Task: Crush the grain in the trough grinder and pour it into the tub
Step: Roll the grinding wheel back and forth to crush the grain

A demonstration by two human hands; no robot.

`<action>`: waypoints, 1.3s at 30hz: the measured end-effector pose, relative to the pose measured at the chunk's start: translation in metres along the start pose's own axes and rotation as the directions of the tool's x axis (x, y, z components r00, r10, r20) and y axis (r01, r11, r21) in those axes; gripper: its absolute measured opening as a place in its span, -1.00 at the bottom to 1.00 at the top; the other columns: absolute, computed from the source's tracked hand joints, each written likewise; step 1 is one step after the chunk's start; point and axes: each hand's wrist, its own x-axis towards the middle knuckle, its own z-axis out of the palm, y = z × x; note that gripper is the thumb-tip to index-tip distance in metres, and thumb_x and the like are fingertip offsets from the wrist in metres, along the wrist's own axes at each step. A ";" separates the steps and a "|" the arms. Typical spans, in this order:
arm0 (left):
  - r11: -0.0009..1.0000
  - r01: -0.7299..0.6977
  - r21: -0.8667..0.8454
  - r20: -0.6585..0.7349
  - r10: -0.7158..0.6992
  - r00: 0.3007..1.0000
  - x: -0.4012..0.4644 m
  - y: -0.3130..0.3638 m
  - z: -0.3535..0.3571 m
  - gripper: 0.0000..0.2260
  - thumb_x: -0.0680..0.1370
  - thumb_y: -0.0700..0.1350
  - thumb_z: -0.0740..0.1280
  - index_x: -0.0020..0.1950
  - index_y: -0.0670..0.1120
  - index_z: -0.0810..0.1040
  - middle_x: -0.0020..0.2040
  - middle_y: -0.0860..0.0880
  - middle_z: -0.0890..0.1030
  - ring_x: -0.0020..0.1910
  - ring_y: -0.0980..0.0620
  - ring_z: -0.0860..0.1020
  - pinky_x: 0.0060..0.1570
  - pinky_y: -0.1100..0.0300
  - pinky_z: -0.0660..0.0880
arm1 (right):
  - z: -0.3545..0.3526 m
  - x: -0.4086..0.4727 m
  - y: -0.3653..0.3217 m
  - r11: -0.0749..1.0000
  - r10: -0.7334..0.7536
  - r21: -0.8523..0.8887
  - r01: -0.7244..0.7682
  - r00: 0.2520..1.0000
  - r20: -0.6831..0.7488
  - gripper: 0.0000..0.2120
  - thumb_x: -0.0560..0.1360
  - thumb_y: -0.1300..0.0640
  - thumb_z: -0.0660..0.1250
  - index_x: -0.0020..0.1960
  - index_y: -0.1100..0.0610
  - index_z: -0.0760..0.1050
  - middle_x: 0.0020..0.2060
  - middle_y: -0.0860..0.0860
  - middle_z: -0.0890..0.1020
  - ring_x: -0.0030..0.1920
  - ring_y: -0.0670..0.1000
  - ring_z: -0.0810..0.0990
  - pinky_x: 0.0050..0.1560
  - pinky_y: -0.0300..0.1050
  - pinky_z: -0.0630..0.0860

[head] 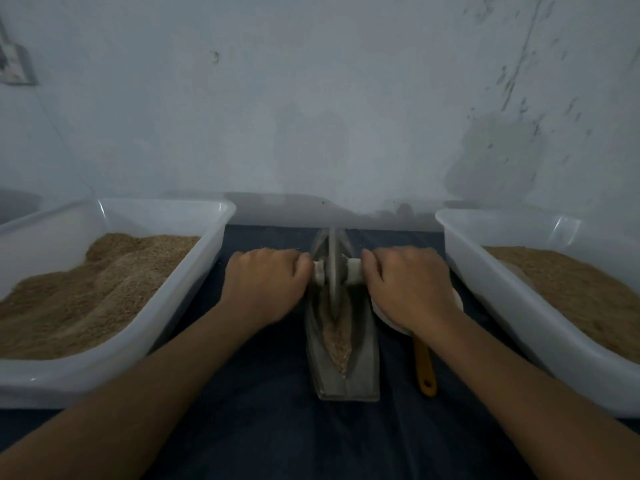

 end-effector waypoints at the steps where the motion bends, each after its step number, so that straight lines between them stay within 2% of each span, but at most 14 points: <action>1: 0.998 -0.022 0.067 0.046 0.019 0.999 0.012 0.000 0.003 -0.76 0.66 0.03 0.03 -0.05 -0.03 0.41 -0.17 0.01 0.52 -0.28 -0.06 0.44 -0.30 0.09 0.26 | 0.003 0.013 -0.002 0.998 0.014 -0.063 -0.011 0.999 0.040 -0.49 0.69 -0.08 -0.13 -0.20 0.03 0.48 -0.34 -0.05 0.54 -0.36 0.01 0.42 -0.18 -0.01 0.40; 5: 0.992 0.124 -0.002 0.197 -0.121 0.973 0.055 -0.007 0.010 -0.69 0.69 0.07 0.03 0.08 -0.06 0.49 -0.10 -0.08 0.50 -0.10 -0.17 0.51 -0.15 0.02 0.35 | 0.014 0.050 -0.003 0.995 0.080 -0.068 -0.069 0.980 0.181 -0.63 0.69 0.05 -0.13 -0.16 0.08 0.35 -0.32 0.02 0.39 -0.37 0.05 0.28 -0.18 0.01 0.29; 9: 0.997 0.016 0.073 0.128 -0.026 0.991 0.054 -0.004 0.012 -0.84 0.69 -0.03 0.06 0.03 -0.04 0.38 -0.25 -0.02 0.36 -0.28 -0.07 0.37 -0.29 0.05 0.32 | 0.015 0.051 -0.001 0.996 0.093 -0.027 -0.089 0.979 0.182 -0.60 0.70 0.05 -0.12 -0.17 0.11 0.38 -0.32 0.04 0.41 -0.31 0.09 0.35 -0.19 0.02 0.31; 13: 0.999 -0.030 0.036 0.029 0.029 0.999 0.019 -0.003 0.005 -0.86 0.67 -0.01 0.07 -0.03 -0.02 0.33 -0.23 -0.01 0.46 -0.32 -0.07 0.38 -0.37 0.08 0.31 | 0.009 0.018 -0.003 0.996 0.041 -0.076 -0.036 0.997 0.071 -0.44 0.65 -0.02 -0.26 -0.07 0.06 0.50 -0.27 -0.06 0.52 -0.29 0.05 0.43 -0.17 0.02 0.39; 15: 0.998 -0.037 -0.053 -0.009 0.036 0.999 -0.004 -0.004 0.000 -0.69 0.65 0.10 -0.04 0.05 0.06 0.47 -0.17 0.04 0.60 -0.31 -0.05 0.44 -0.31 0.07 0.41 | 0.001 -0.004 -0.003 0.999 0.004 -0.044 -0.004 1.000 -0.008 -0.44 0.69 -0.09 -0.17 -0.05 0.01 0.59 -0.21 -0.07 0.63 -0.22 0.03 0.55 -0.11 0.02 0.45; 17: 0.982 -0.005 -0.189 -0.063 -0.007 0.998 -0.029 -0.003 -0.006 -0.50 0.67 0.18 -0.12 0.29 0.15 0.57 -0.06 0.08 0.69 -0.18 -0.04 0.58 -0.17 0.03 0.48 | -0.004 -0.025 0.000 0.997 -0.043 0.056 0.048 0.995 -0.087 -0.49 0.70 -0.14 -0.06 0.10 -0.03 0.65 -0.11 -0.08 0.69 -0.08 0.00 0.63 -0.02 0.02 0.48; 19: 0.972 -0.032 -0.235 -0.121 0.003 0.993 -0.049 -0.001 -0.012 -0.50 0.71 0.21 -0.07 0.46 0.11 0.52 0.07 0.09 0.71 0.00 -0.01 0.63 -0.02 0.01 0.51 | -0.010 -0.041 0.003 0.981 -0.069 0.173 0.092 0.988 -0.138 -0.54 0.69 -0.15 0.02 0.28 -0.01 0.63 0.03 -0.09 0.71 0.15 0.00 0.64 0.11 0.02 0.47; 23: 0.954 -0.081 -0.289 -0.175 0.030 0.984 -0.067 -0.001 -0.016 -0.53 0.73 0.19 0.05 0.51 0.03 0.49 0.22 0.07 0.68 0.17 0.00 0.63 0.12 -0.04 0.52 | -0.014 -0.054 0.000 0.961 -0.071 0.244 0.131 0.968 -0.241 -0.59 0.67 -0.12 0.11 0.28 -0.01 0.64 0.16 -0.12 0.70 0.33 -0.02 0.57 0.24 0.00 0.36; 27: 0.956 -0.078 -0.281 -0.192 0.024 0.981 -0.055 -0.001 -0.010 -0.55 0.72 0.18 0.04 0.43 0.06 0.57 0.12 0.07 0.72 0.07 0.00 0.65 0.06 -0.02 0.52 | -0.009 -0.047 0.001 0.960 -0.066 0.249 0.125 0.970 -0.233 -0.61 0.66 -0.12 0.11 0.16 -0.03 0.68 0.02 -0.12 0.72 0.18 -0.02 0.64 0.17 0.03 0.45; 29: 0.973 0.000 -0.230 -0.134 -0.032 0.990 -0.035 0.001 -0.007 -0.52 0.69 0.18 -0.04 0.22 0.11 0.66 -0.04 0.08 0.72 -0.10 -0.02 0.64 -0.07 0.03 0.47 | -0.003 -0.032 0.004 0.967 -0.042 0.241 0.076 0.989 -0.144 -0.57 0.67 -0.13 0.06 -0.07 -0.04 0.66 -0.22 -0.11 0.68 -0.13 -0.02 0.65 -0.05 -0.01 0.46; 31: 0.997 0.055 -0.055 -0.048 -0.058 0.997 -0.010 0.005 -0.005 -0.52 0.62 0.12 -0.13 -0.08 0.07 0.57 -0.19 0.07 0.64 -0.26 -0.04 0.52 -0.19 0.07 0.33 | 0.005 -0.012 0.005 0.987 0.004 0.159 0.006 0.998 -0.063 -0.49 0.69 -0.13 -0.03 -0.26 0.02 0.53 -0.37 -0.07 0.56 -0.33 0.01 0.54 -0.20 -0.02 0.41; 34: 0.994 0.058 0.092 0.082 -0.066 0.994 0.028 0.007 -0.002 -0.51 0.52 0.08 -0.24 -0.14 -0.02 0.46 -0.22 0.00 0.54 -0.34 -0.02 0.35 -0.19 0.06 0.28 | 0.015 0.017 0.005 0.998 0.029 -0.056 -0.024 0.996 0.085 -0.55 0.70 -0.05 -0.10 -0.13 0.10 0.46 -0.29 0.00 0.55 -0.29 0.08 0.51 -0.22 0.02 0.39; 36: 0.990 0.138 0.007 0.134 -0.138 0.981 0.052 0.004 0.004 -0.42 0.52 0.13 -0.28 -0.08 -0.03 0.52 -0.15 -0.08 0.55 -0.27 -0.05 0.39 -0.13 0.01 0.30 | 0.019 0.032 0.004 0.997 0.033 -0.070 -0.022 0.986 0.166 -0.72 0.70 0.05 -0.07 0.02 0.11 0.38 -0.25 0.03 0.45 -0.27 0.11 0.43 -0.26 0.04 0.34; 39: 0.970 0.230 -0.075 0.177 -0.214 0.961 0.066 0.004 0.007 -0.52 0.65 0.16 -0.08 -0.07 -0.05 0.55 -0.07 -0.11 0.60 -0.19 -0.10 0.46 -0.11 0.02 0.32 | 0.023 0.045 0.005 0.995 0.097 -0.029 -0.093 0.973 0.208 -0.63 0.68 0.04 -0.12 0.04 0.12 0.44 -0.28 0.02 0.37 -0.26 0.12 0.37 -0.20 0.06 0.31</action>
